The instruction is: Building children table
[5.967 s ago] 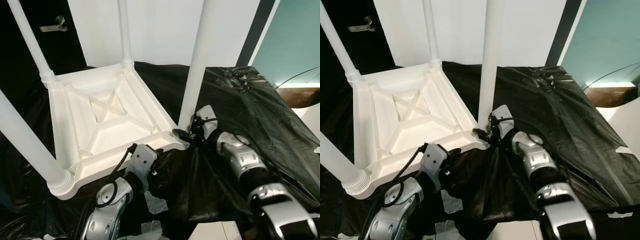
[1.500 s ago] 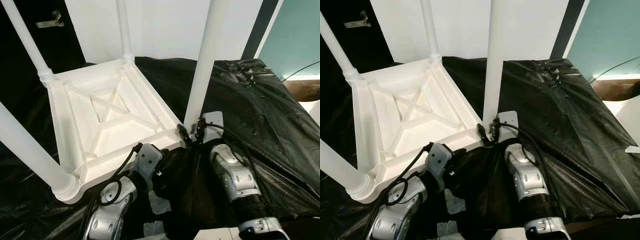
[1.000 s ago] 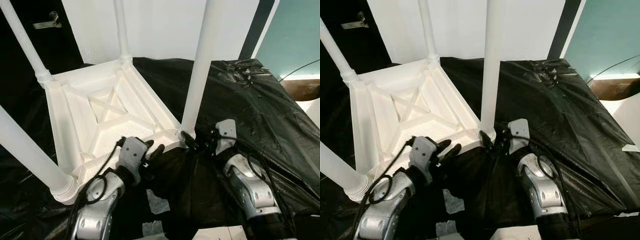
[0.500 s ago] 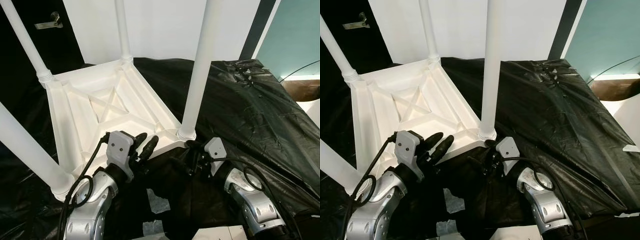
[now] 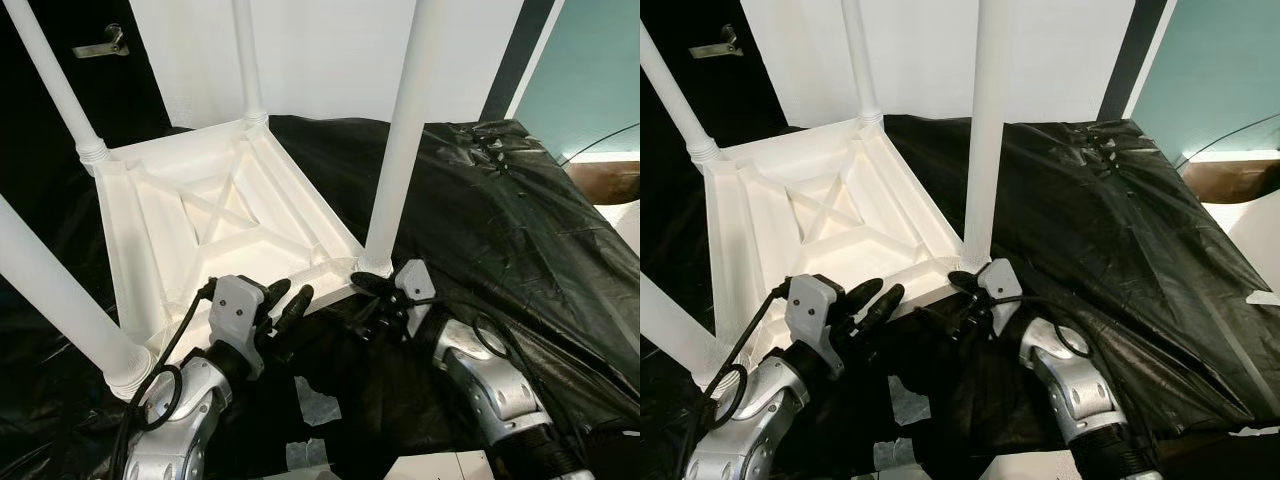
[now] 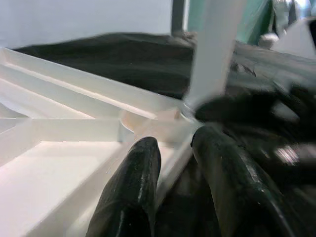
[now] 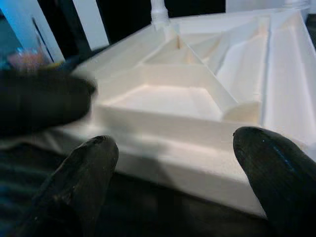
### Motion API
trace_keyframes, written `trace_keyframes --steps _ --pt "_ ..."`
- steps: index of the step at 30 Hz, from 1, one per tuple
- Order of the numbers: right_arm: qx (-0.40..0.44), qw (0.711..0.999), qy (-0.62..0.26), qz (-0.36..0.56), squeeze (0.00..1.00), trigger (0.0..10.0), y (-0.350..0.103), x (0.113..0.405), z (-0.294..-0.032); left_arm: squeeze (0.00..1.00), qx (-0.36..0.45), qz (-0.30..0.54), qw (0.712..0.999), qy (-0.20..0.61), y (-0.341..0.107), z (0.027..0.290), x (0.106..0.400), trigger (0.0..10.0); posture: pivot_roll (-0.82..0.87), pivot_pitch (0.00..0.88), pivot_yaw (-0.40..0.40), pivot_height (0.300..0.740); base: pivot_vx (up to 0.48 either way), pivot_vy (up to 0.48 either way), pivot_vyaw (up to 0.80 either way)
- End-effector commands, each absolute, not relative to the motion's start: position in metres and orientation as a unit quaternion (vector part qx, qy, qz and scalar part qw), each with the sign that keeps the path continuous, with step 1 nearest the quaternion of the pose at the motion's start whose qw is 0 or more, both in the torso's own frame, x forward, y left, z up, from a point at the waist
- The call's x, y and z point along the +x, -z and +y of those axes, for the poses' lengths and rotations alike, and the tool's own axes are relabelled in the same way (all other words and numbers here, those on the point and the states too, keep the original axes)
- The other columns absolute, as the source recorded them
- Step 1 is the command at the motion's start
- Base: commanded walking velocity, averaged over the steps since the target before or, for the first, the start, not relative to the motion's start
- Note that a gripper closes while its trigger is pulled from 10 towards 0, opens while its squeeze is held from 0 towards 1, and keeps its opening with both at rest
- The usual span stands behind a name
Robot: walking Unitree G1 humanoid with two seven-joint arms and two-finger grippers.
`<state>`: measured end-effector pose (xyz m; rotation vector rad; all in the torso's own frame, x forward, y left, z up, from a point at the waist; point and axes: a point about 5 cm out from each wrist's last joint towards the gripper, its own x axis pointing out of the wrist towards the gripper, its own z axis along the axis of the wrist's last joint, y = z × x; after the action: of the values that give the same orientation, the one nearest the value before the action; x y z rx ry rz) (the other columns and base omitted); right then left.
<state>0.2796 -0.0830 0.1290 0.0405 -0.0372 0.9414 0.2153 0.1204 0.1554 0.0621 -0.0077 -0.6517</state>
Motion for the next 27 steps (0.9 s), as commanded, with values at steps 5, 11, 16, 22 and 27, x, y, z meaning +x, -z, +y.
trace_keyframes --steps 5,11,16,22,27 --pt "0.075 0.894 -0.442 -0.023 0.0 10.0 -0.135 0.288 -0.072 0.0 0.062 0.011 0.955 0.29 -0.152 0.121 0.212 10.0 0.18 0.032 -0.045 0.74 0.0 0.0 0.0" --pt "0.12 0.9 -0.417 -0.039 0.0 10.0 -0.14 0.299 -0.062 0.0 0.094 0.028 0.95 0.296 -0.148 0.122 0.206 10.0 0.2 0.041 -0.047 0.74 0.0 0.0 0.0" --pt "0.145 0.917 -0.369 -0.054 0.0 10.0 -0.146 0.314 -0.064 0.0 0.106 0.058 0.942 0.314 -0.145 0.125 0.197 10.0 0.21 0.046 -0.05 0.74 0.0 0.0 0.0" --pt "0.166 0.944 -0.277 -0.07 0.0 10.0 -0.153 0.333 -0.082 0.0 0.11 0.1 0.924 0.352 -0.143 0.126 0.177 10.0 0.22 0.051 -0.051 0.74 0.0 0.0 0.0" --pt "0.156 0.953 -0.249 -0.071 0.0 10.0 -0.152 0.338 -0.095 0.0 0.128 0.115 0.921 0.351 -0.142 0.133 0.174 10.0 0.22 0.055 -0.047 0.74 0.0 0.0 0.0"
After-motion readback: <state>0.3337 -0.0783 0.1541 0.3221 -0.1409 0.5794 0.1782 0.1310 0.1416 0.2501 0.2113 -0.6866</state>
